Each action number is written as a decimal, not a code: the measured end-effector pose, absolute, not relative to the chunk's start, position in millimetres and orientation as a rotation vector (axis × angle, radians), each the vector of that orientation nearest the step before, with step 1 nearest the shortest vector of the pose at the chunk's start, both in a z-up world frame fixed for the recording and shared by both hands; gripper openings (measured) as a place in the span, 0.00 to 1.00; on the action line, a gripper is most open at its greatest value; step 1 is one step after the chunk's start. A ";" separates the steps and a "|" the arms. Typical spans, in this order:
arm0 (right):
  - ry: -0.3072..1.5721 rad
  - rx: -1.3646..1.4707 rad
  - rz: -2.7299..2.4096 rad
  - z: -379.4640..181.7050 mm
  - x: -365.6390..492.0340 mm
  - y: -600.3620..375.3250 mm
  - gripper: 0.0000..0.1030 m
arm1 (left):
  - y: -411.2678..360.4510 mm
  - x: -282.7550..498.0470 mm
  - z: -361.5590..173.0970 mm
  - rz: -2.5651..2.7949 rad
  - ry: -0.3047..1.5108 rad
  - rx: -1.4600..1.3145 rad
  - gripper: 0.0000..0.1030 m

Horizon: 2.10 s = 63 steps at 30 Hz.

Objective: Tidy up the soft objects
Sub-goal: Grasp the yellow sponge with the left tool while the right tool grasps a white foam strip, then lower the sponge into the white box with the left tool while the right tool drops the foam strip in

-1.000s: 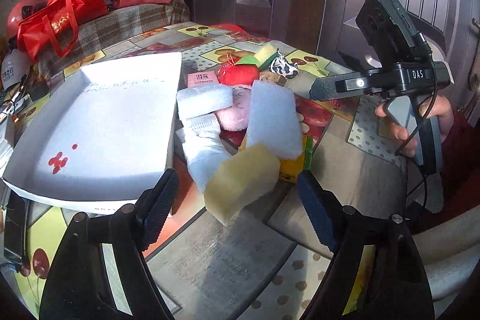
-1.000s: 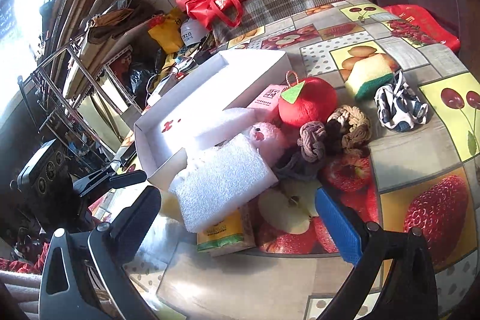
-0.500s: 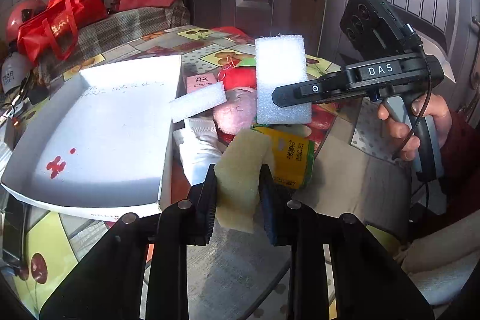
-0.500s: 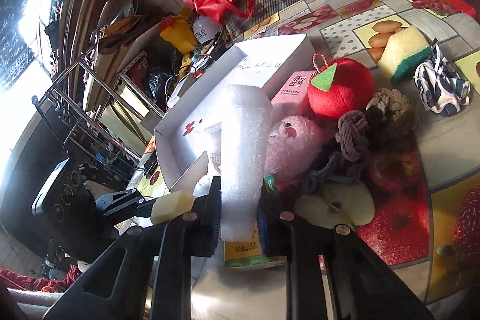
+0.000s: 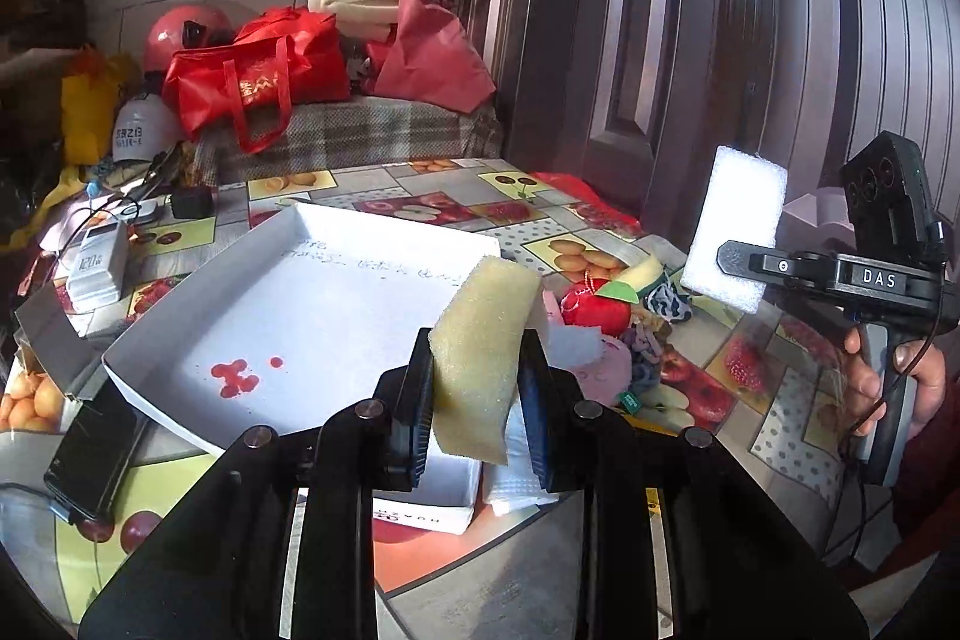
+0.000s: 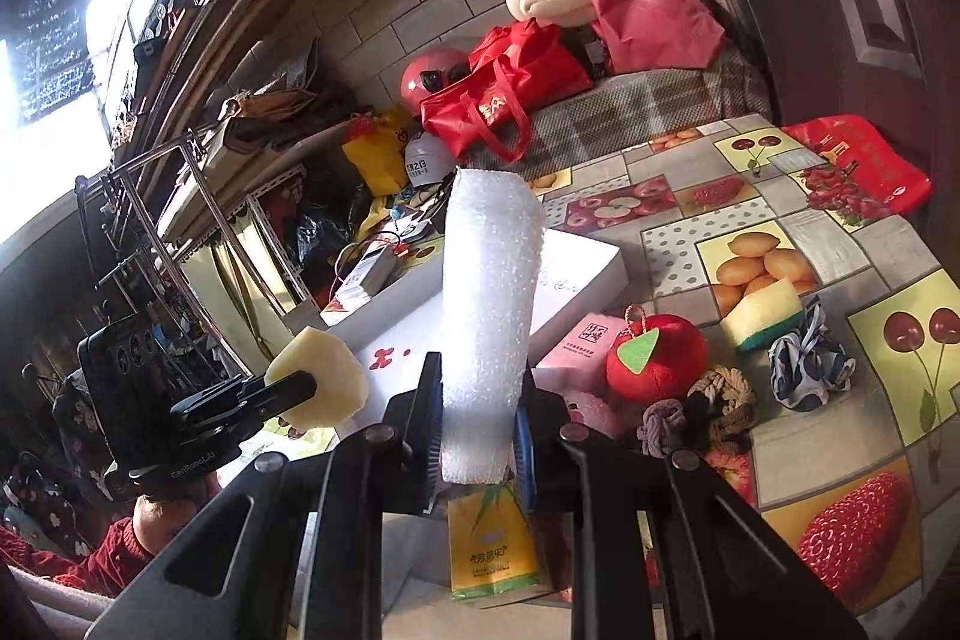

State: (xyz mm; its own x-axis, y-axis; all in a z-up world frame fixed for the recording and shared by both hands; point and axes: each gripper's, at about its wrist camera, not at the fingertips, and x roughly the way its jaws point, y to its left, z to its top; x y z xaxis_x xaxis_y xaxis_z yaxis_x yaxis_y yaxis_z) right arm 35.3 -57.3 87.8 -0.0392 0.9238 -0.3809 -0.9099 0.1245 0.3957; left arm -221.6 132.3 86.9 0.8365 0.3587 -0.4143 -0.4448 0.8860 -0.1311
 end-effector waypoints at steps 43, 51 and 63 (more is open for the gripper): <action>0.590 -0.069 1.523 111.4 14.7 17.9 0.18 | 214.9 -183.7 79.6 0.753 0.414 -0.276 0.25; 0.629 -0.182 1.506 95.5 0.2 59.9 0.18 | 247.6 -170.3 50.5 0.809 0.462 -0.316 0.25; 0.738 -0.331 1.470 52.0 -20.2 117.7 0.42 | 268.1 -189.6 41.0 0.897 0.424 -0.413 0.79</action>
State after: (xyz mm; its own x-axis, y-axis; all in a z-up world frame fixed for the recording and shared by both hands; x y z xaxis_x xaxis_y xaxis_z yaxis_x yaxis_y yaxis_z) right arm -20.2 117.7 52.0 -0.0641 0.7748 -0.6290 -0.9672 0.1070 0.2304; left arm -189.6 268.1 41.0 0.5533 0.6545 -0.5152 -0.8136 0.5573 -0.1658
